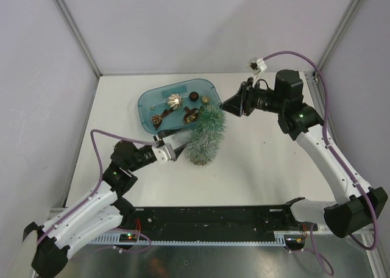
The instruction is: Decorate the small christmas tree
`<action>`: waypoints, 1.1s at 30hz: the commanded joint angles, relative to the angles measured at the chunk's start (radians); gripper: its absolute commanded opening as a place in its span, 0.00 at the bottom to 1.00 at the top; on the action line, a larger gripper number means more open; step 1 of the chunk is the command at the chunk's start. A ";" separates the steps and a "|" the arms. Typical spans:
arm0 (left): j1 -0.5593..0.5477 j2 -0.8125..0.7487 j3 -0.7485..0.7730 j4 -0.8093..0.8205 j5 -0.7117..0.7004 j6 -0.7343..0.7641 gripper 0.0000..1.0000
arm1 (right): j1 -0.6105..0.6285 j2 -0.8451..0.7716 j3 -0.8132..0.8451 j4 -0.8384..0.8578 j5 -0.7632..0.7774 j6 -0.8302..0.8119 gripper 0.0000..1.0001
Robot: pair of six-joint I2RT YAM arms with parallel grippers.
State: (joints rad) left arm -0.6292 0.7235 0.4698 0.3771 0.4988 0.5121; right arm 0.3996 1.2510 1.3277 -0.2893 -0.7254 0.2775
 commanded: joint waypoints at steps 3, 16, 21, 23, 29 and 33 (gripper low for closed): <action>0.023 -0.004 0.013 0.047 -0.080 -0.081 0.65 | -0.005 -0.103 -0.023 -0.028 0.080 0.029 0.45; 0.088 0.054 0.080 0.048 -0.257 -0.238 0.88 | -0.081 -0.246 -0.056 -0.107 0.166 0.049 0.53; 0.116 0.088 0.131 0.016 -0.300 -0.278 0.90 | -0.106 -0.269 -0.059 -0.124 0.176 0.051 0.57; 0.123 0.098 0.146 0.001 -0.302 -0.281 0.90 | -0.113 -0.277 -0.062 -0.125 0.176 0.051 0.57; 0.147 0.117 0.176 -0.028 -0.334 -0.287 0.92 | -0.128 -0.293 -0.070 -0.125 0.189 0.051 0.57; 0.251 0.184 0.224 -0.084 -0.367 -0.367 0.98 | -0.137 -0.295 -0.079 -0.110 0.209 0.068 0.57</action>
State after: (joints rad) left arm -0.4698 0.8528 0.6147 0.3393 0.1890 0.2390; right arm 0.2737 0.9771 1.2564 -0.4232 -0.5465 0.3233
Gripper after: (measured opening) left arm 0.966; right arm 0.571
